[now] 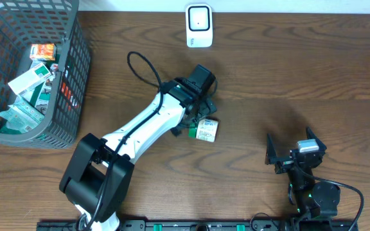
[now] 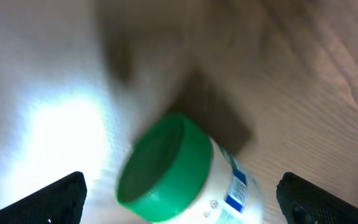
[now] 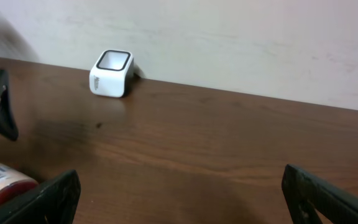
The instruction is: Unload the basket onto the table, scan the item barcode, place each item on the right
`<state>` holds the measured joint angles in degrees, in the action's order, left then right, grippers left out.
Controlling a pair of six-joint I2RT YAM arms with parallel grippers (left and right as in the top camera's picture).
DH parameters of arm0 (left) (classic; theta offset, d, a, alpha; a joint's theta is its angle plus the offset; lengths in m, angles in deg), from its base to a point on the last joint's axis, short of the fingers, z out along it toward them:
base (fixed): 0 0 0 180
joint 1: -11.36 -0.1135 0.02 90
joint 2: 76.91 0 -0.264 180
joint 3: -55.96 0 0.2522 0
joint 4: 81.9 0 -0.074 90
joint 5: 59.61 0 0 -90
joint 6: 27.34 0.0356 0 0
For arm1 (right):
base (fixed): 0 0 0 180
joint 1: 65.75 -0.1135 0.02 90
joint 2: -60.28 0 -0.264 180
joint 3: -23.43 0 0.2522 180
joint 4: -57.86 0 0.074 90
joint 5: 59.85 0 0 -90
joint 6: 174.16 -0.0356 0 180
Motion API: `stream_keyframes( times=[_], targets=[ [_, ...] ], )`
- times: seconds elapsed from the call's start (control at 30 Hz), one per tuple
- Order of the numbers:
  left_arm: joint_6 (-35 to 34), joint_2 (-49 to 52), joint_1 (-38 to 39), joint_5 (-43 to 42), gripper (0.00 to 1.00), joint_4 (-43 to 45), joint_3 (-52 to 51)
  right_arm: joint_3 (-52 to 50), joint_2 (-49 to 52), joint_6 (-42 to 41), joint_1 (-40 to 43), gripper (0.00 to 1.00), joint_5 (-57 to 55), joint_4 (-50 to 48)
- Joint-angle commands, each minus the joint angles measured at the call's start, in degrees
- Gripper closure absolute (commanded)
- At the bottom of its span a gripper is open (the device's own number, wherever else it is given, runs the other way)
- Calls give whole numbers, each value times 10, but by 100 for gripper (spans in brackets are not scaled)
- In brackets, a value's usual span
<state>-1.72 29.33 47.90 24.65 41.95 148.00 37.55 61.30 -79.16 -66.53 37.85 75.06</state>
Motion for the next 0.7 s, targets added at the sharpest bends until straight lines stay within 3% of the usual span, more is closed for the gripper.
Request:
stream_keyframes(
  times=[0.0,0.67],
  targets=[
    [-124,-14,3,-45,1,1,-2,0,-2,-2,-2,1,-2,2],
    [-168,9,31,-39,2,14,-4,0,-2,-2,-2,1,-1,2]
  ],
)
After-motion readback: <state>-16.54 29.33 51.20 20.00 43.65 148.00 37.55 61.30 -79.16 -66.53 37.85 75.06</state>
